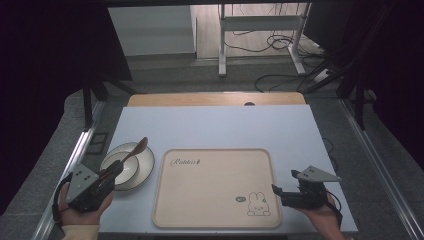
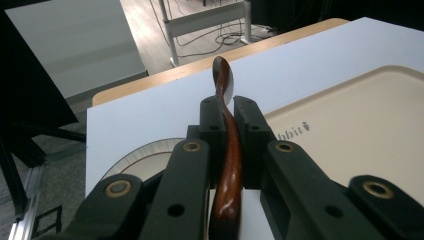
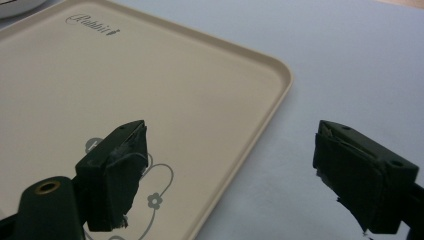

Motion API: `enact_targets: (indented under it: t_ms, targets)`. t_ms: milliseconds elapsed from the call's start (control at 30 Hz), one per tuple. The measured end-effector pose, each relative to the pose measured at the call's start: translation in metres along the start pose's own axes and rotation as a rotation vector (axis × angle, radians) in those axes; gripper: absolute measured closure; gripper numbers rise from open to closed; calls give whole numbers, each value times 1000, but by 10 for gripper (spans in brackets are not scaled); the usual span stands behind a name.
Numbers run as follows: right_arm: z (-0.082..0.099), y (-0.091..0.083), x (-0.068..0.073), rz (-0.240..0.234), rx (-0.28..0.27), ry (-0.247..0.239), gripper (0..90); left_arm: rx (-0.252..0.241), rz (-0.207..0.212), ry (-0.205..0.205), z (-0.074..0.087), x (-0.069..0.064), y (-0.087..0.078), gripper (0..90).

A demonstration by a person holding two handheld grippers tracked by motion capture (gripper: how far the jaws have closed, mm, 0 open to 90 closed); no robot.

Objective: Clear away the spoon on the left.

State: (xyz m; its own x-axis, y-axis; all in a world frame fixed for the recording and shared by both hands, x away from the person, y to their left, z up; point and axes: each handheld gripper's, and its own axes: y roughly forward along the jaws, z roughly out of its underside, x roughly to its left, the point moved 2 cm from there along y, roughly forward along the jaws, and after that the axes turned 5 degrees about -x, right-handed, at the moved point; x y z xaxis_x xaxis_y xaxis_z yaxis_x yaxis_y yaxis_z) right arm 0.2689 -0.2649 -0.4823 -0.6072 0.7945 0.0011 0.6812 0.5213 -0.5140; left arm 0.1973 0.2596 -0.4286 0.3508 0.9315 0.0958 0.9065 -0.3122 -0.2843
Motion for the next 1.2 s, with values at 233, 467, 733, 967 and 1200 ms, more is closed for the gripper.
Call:
enact_targets:
  t_ms: [233, 467, 733, 967, 1200]
  targets:
    - [0, 0, 0, 0, -3, 3, 146, -10, 0, 11, -8, -2, 4, 846]
    - [0, 0, 0, 1, -2, 7, 146, -21, 11, 21, -18, -4, 10, 845]
    - [0, -1, -1, 1, -3, 9, 146, -30, 23, 30, -25, -9, 16, 845]
    - [0, -1, 0, 2, -2, 6, 146, -22, 34, 26, -23, -12, 23, 845]
    - [1, 0, 0, 0, 4, 4, 146, -9, 47, 30, -19, -17, 30, 845]
